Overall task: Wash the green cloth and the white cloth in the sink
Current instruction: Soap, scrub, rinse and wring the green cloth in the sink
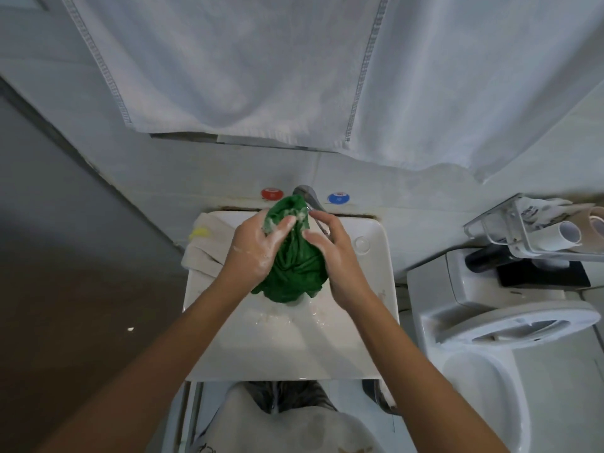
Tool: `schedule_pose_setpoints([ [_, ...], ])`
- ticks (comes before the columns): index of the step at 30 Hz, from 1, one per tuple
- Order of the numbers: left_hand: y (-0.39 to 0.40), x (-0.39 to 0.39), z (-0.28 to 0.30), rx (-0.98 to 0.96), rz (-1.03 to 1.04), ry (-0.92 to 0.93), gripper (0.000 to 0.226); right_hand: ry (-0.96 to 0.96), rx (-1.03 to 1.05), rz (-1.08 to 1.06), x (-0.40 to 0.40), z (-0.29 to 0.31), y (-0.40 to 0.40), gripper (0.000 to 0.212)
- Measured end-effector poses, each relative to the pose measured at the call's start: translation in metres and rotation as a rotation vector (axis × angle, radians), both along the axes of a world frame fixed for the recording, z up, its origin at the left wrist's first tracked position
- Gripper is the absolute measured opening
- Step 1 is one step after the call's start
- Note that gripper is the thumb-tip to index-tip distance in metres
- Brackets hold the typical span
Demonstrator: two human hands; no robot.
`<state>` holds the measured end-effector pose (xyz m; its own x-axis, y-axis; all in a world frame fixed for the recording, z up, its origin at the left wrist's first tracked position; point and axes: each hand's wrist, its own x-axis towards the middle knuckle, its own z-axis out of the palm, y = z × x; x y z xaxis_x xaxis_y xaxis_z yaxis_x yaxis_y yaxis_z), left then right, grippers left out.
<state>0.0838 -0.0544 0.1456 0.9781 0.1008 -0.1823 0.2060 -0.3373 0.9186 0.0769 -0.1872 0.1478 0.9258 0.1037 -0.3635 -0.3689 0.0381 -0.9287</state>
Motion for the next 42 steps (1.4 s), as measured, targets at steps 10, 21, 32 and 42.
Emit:
schedule_pose_setpoints([
  [10,0.02,-0.002,0.008,0.024,-0.606,0.188,0.052,0.026,-0.158,0.281,0.009,0.004,-0.017,0.037],
  [21,0.038,-0.015,-0.008,0.013,-0.365,0.127,0.009,-0.2,-0.25,-0.043,0.016,-0.004,-0.029,0.012],
  [32,0.004,-0.018,-0.013,-0.27,0.036,-0.102,0.036,-0.3,-0.345,0.06,0.007,-0.016,-0.025,0.009],
  [42,-0.043,-0.003,-0.005,-0.251,0.38,-0.184,0.03,-0.211,-0.188,-0.338,-0.006,-0.006,0.031,0.031],
])
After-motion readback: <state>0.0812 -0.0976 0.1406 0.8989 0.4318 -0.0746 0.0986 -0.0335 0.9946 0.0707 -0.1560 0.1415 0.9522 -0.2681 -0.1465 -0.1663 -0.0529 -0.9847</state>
